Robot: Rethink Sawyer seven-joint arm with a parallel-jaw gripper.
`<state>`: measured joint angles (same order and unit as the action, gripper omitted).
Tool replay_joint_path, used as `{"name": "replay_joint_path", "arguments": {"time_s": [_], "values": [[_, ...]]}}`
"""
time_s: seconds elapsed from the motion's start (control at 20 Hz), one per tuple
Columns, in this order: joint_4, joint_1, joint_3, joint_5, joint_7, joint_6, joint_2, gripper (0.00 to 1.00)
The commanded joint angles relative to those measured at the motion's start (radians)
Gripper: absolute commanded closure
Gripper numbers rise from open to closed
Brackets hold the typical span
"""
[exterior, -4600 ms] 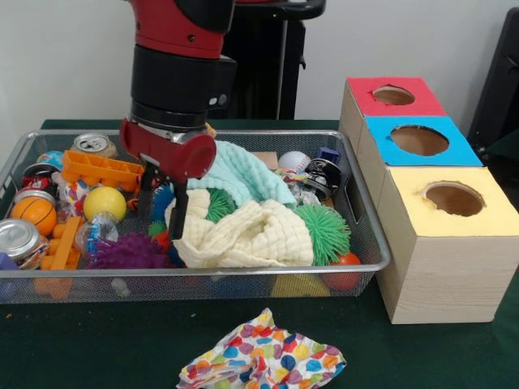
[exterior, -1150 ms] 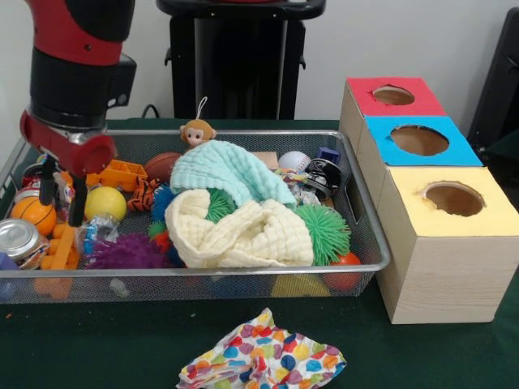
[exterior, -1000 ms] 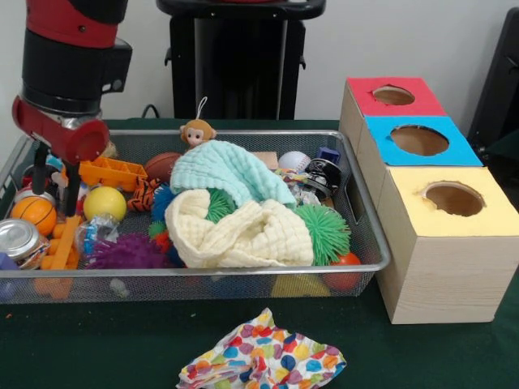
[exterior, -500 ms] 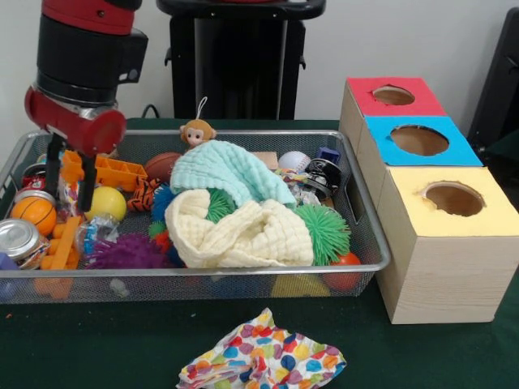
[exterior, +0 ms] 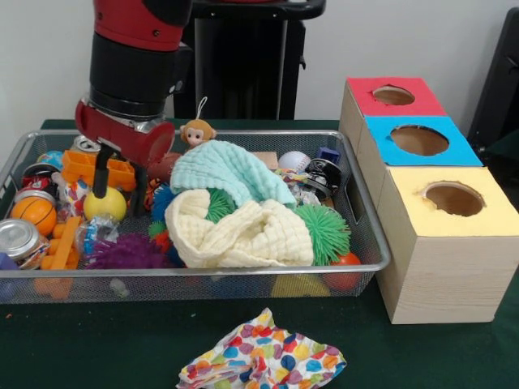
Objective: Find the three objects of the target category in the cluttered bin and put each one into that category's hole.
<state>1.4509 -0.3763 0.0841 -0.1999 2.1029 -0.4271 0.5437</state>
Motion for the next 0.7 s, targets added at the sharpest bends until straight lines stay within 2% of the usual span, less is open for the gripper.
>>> {"name": "replay_joint_path", "arguments": {"time_s": [0.05,0.7], "values": [[0.111,-0.005,-0.012,-0.055,0.058,0.048,-0.074,0.0],[0.099,-0.023,0.004,-0.055,0.053,0.071,-0.115,0.0]]}}
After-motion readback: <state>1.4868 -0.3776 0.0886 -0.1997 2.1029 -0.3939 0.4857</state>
